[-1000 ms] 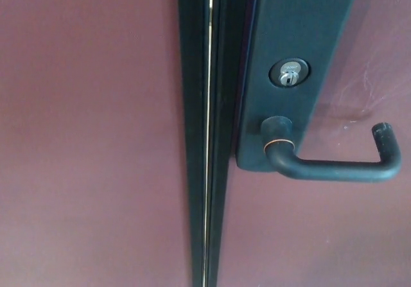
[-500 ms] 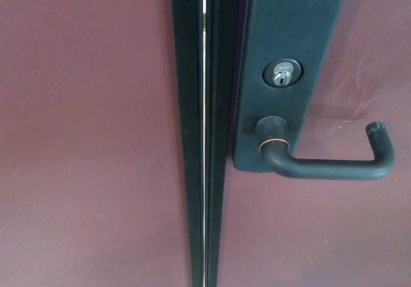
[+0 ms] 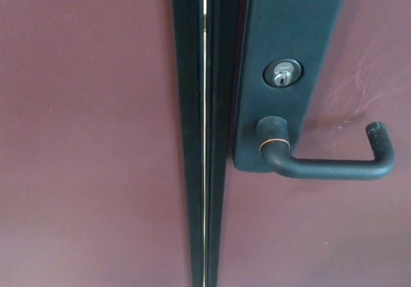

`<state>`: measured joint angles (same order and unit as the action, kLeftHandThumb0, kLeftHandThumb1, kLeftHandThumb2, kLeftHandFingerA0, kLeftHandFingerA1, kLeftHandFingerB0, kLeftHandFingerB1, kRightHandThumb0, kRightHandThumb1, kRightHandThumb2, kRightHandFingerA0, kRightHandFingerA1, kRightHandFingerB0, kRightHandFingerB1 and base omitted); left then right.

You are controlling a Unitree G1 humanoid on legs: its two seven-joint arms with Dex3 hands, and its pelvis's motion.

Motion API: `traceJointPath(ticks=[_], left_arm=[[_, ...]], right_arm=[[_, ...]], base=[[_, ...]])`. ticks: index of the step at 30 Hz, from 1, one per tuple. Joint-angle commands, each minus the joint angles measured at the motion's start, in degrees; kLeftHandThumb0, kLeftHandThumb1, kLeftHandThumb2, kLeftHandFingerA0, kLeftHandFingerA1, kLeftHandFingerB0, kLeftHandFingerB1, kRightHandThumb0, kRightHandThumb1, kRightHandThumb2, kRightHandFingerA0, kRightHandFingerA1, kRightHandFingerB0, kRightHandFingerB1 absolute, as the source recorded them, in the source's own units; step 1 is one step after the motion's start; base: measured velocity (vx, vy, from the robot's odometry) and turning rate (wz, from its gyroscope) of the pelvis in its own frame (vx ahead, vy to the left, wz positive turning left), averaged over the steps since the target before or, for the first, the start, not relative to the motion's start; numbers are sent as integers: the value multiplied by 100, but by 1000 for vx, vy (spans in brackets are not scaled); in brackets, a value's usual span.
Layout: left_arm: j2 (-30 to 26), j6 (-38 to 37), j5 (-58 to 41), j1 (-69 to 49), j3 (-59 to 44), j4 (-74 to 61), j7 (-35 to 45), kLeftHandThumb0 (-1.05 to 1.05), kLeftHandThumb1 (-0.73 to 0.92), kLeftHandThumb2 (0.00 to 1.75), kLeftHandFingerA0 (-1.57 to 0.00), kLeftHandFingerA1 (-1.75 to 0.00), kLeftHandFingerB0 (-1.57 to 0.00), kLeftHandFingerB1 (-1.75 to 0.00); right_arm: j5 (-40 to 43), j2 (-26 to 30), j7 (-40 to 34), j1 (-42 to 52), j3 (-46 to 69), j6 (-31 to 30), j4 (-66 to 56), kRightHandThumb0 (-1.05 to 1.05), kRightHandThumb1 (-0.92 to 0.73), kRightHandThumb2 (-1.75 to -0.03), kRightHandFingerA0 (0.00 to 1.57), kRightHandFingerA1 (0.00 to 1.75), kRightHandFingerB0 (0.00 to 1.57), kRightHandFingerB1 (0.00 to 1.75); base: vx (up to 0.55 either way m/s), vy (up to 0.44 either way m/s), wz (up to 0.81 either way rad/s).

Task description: The robot walks towards the door handle and put its right hand on it and twist the handle

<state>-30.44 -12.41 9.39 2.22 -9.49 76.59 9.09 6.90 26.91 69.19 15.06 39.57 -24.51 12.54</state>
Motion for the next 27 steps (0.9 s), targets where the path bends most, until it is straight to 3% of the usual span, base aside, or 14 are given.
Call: traceJointPath(ticks=[1,5,6,12,13,17,19,22,23,24,25,26,27], left_arm=[[184,50,-598,-213,-512,34,136,-105,43,103,-47,-100,-27,-85],[187,52,-586,-242,-526,36,131,-105,43,102,-47,-100,-26,-84],[189,15,-551,-270,-493,30,144,-104,41,101,-50,-102,-25,-84],[175,-20,-482,-286,-453,24,155,-103,39,100,-53,-103,-25,-84],[168,-32,-432,-266,-409,21,169,-102,57,59,-36,-111,-28,-99],[174,-11,-431,-265,-429,28,184,-103,55,59,-37,-112,-27,-99],[223,-54,-405,-289,-400,9,166,-103,56,59,-36,-113,-27,-100],[233,-67,-407,-273,-405,1,150,-102,57,59,-36,-113,-27,-100],[252,-97,-345,-269,-346,-7,75,-100,38,92,-44,-100,-35,-90],[254,-100,-338,-268,-340,-8,67,-100,38,92,-44,-100,-35,-90],[265,-121,-306,-234,-304,-25,37,-89,35,99,-61,-104,-24,-79],[270,-136,-281,-217,-279,-33,15,-95,52,60,-43,-114,-28,-99],[274,-140,-264,-197,-265,-32,-1,-93,52,60,-45,-114,-28,-99]], right_arm=[[-1733,-524,-3707,-938,-1588,2003,3962,-70,-45,-78,26,44,19,39],[-1646,-523,-3807,-1028,-1746,2071,4235,-70,-46,-77,26,44,20,39],[-1631,-606,-3934,-1078,-1784,2012,4378,-65,-54,-57,30,35,24,29],[-1510,-678,-4265,-1254,-1941,2090,4846,-65,-54,-57,31,35,26,30],[-1482,-836,-4556,-1213,-1950,2286,5034,-63,-56,-57,34,35,30,31],[-1384,-869,-4745,-1193,-1987,2474,5267,-62,-58,-58,34,35,31,31],[-1572,-1050,-5361,-928,-2175,2794,5480,-61,-61,-58,35,36,30,31],[-1686,-1030,-5539,-917,-2392,2955,5609,-61,-63,-59,35,36,30,31],[-1855,-960,-5536,-938,-2604,3046,5704,-61,-68,-60,34,35,25,30],[-1863,-949,-5548,-946,-2645,3070,5735,-61,-68,-60,34,35,25,30],[-1716,-942,-5490,-973,-2544,3084,5762,-65,-56,-84,26,45,18,41],[-1654,-931,-5481,-995,-2528,3091,5786,-66,-56,-84,25,45,17,40],[-1651,-914,-5506,-1015,-2572,3084,5800,-66,-56,-84,25,45,17,40]], base=[[0,0,0],[0,0,0],[0,0,0],[0,0,0],[0,0,0],[0,0,0],[0,0,0],[0,0,0],[0,0,0],[0,0,0],[0,0,0],[0,0,0],[0,0,0]])
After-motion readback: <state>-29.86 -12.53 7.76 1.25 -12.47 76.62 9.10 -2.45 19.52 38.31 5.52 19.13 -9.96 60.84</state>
